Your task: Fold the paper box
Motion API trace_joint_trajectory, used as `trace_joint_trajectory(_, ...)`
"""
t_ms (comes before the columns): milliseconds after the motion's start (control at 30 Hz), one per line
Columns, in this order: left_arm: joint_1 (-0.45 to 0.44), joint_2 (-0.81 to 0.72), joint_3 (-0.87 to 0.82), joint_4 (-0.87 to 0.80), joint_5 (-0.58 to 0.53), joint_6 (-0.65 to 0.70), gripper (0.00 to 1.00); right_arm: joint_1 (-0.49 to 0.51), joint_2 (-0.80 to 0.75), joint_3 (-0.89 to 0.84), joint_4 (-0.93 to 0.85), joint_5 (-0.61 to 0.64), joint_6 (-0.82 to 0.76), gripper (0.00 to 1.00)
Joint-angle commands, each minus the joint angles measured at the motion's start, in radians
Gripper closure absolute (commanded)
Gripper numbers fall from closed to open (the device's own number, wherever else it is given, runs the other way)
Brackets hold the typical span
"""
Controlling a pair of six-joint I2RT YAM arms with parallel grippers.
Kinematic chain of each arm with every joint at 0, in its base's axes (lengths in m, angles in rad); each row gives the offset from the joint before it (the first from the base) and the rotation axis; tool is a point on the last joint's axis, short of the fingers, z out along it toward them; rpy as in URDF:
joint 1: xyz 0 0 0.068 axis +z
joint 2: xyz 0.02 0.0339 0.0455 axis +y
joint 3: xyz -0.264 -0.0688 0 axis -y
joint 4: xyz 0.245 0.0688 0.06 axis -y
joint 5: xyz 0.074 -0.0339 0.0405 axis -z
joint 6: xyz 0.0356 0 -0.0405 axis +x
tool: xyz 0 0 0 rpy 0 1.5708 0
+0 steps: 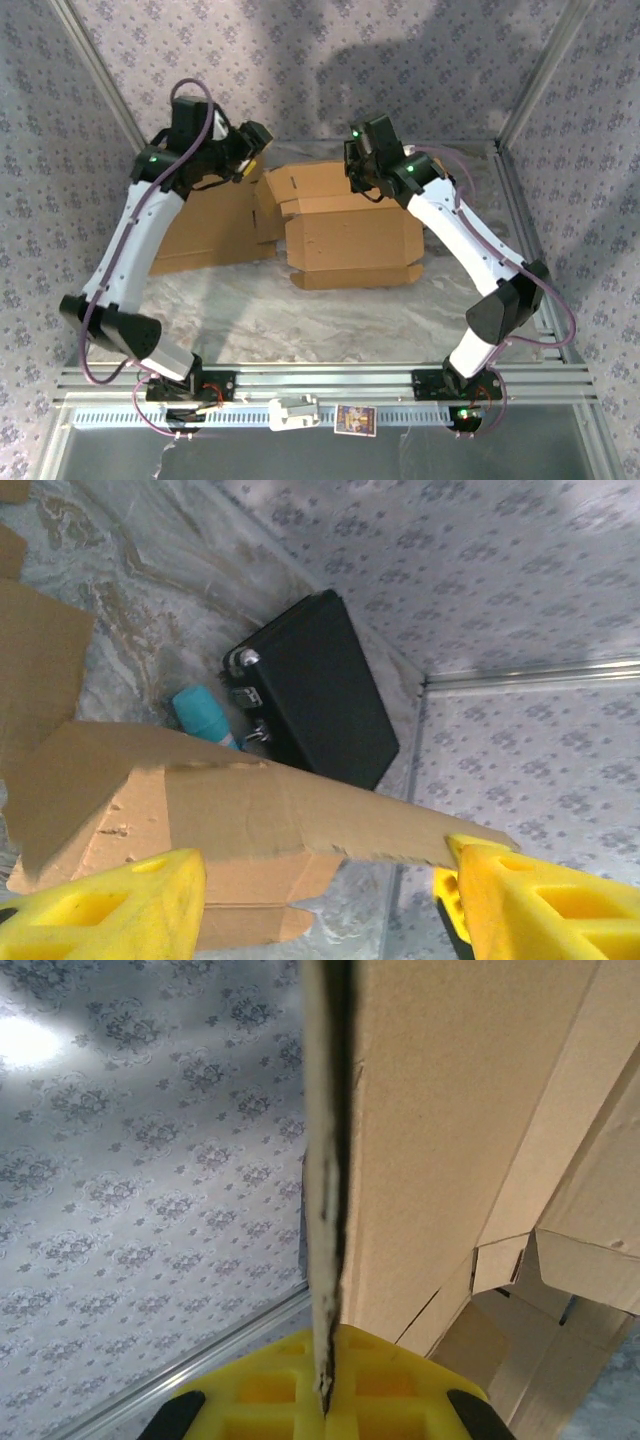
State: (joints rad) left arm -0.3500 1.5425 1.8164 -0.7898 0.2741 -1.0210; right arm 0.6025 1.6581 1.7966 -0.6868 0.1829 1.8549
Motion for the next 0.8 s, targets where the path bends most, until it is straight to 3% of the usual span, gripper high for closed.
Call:
trace_joint_trajectory(0,-0.009,0.026,-0.001,0.088,0.028,0.034,0.33,-0.019,-0.053,-0.021,0.027,-0.009,0.03,1.0)
trace_joint_trajectory(767,-0.113,0.136,-0.045,0.218,0.051,-0.022,0.37,-0.042,-0.064,-0.083,0.081,-0.067,0.071,1.0)
